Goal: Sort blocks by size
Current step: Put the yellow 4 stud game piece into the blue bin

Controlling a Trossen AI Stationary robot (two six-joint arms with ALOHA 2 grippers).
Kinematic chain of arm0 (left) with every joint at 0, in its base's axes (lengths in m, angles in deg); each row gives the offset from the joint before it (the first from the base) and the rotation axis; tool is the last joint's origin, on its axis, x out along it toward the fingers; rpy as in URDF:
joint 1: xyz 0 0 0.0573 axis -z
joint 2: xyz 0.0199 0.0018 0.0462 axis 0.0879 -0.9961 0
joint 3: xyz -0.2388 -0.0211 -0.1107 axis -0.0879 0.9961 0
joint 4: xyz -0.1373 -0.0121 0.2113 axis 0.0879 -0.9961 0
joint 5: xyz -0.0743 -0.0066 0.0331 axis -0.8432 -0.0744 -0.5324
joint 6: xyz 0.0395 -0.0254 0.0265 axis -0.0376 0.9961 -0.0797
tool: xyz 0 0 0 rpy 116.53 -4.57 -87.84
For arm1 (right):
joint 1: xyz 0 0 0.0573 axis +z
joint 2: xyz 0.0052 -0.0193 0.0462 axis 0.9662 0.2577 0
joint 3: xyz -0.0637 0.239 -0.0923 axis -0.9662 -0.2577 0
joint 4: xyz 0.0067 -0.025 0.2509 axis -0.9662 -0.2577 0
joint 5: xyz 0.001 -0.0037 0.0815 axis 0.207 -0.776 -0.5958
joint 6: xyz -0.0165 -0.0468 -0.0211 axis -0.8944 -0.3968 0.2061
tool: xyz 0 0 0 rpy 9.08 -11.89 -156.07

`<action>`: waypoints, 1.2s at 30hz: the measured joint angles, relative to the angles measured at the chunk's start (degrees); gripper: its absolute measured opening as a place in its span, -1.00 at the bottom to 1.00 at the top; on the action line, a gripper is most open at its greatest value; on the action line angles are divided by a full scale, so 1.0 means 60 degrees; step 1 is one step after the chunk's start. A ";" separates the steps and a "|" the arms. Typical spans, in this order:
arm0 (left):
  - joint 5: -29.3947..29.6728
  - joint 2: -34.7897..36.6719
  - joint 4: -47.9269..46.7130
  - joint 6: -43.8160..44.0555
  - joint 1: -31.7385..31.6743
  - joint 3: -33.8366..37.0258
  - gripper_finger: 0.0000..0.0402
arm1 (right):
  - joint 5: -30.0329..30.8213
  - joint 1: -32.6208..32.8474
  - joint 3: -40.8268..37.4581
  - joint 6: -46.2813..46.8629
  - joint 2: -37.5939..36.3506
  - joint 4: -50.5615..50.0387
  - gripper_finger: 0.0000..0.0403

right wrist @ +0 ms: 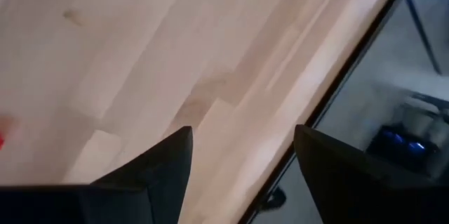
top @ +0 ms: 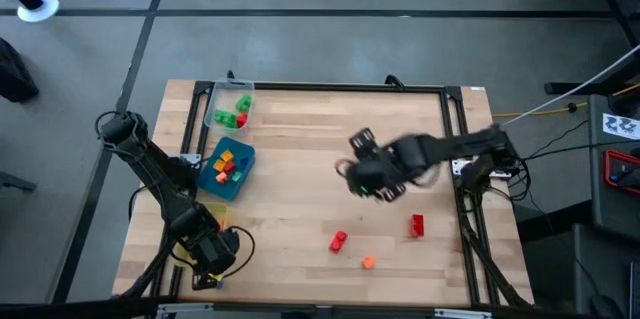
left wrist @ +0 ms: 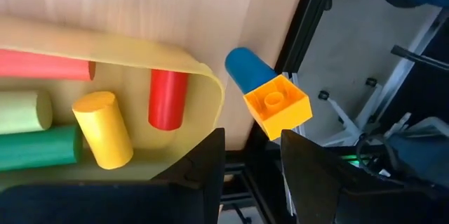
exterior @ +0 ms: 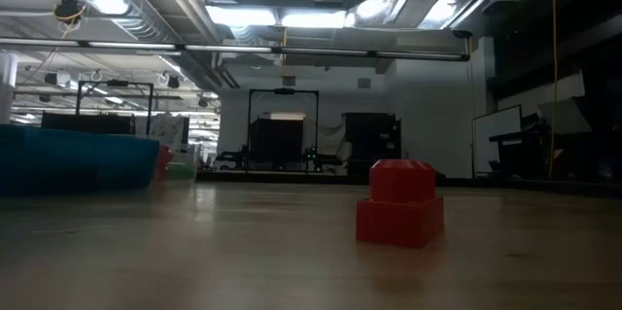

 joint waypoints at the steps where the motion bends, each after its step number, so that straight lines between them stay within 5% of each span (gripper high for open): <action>1: 0.0000 0.0000 0.0000 0.0072 0.0000 0.0000 -0.39 | 0.0212 0.0242 -0.0448 0.0382 -0.0282 0.0108 0.24; 13: 0.0003 0.0000 0.1233 0.0599 0.0481 0.0000 -0.27 | 0.0343 0.2493 -0.5354 0.3833 -0.2236 0.2562 0.24; 21: 0.0061 0.0000 0.1278 -0.1597 0.0819 0.0000 -0.05 | 0.0371 0.2856 -0.5793 0.5201 -0.2239 0.2709 0.24; 36: 0.2248 -0.0011 0.1205 -0.4585 0.1797 0.0000 -0.01 | 0.0587 0.2843 -0.5791 0.5900 -0.2243 0.3336 0.24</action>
